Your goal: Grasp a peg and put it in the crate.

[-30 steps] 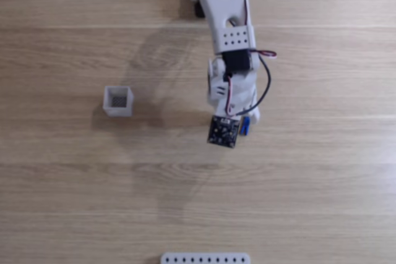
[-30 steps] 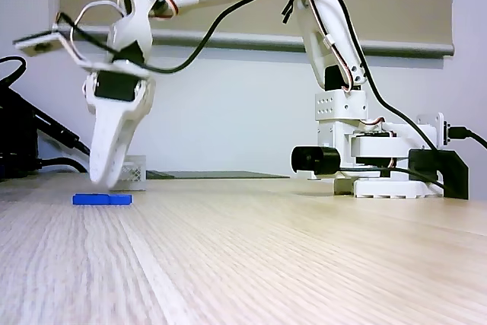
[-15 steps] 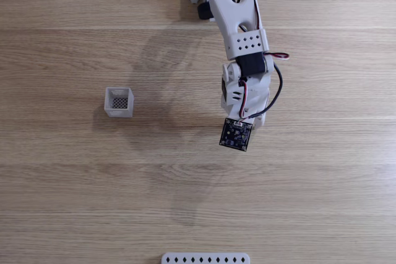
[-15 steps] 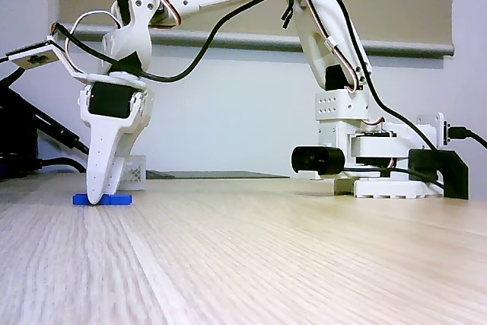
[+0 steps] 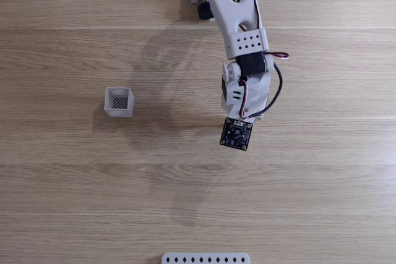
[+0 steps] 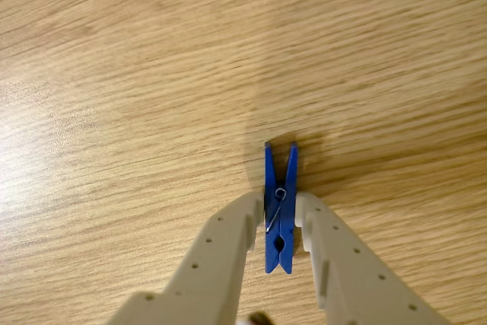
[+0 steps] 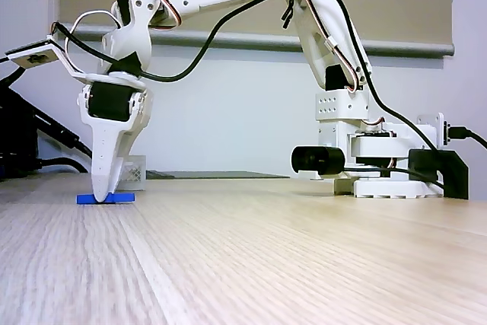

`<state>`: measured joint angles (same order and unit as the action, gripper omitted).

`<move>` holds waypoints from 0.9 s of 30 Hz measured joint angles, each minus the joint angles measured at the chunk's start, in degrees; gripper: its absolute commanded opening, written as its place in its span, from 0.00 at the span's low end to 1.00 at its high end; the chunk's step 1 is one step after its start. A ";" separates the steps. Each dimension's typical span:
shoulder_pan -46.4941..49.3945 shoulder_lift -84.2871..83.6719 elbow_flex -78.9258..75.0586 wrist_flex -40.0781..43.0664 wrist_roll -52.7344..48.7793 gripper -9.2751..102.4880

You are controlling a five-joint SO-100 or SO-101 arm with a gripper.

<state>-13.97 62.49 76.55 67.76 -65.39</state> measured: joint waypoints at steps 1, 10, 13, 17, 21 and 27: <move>0.00 0.09 0.26 -0.26 0.00 0.08; 1.49 7.91 15.21 -19.78 0.09 0.08; 3.78 12.66 23.64 -29.88 0.44 0.08; 7.29 19.86 34.72 -42.36 0.44 0.08; 10.72 27.33 43.42 -53.09 0.53 0.08; 17.31 37.71 54.23 -65.74 0.53 0.08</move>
<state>3.34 100.20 130.78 2.02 -64.86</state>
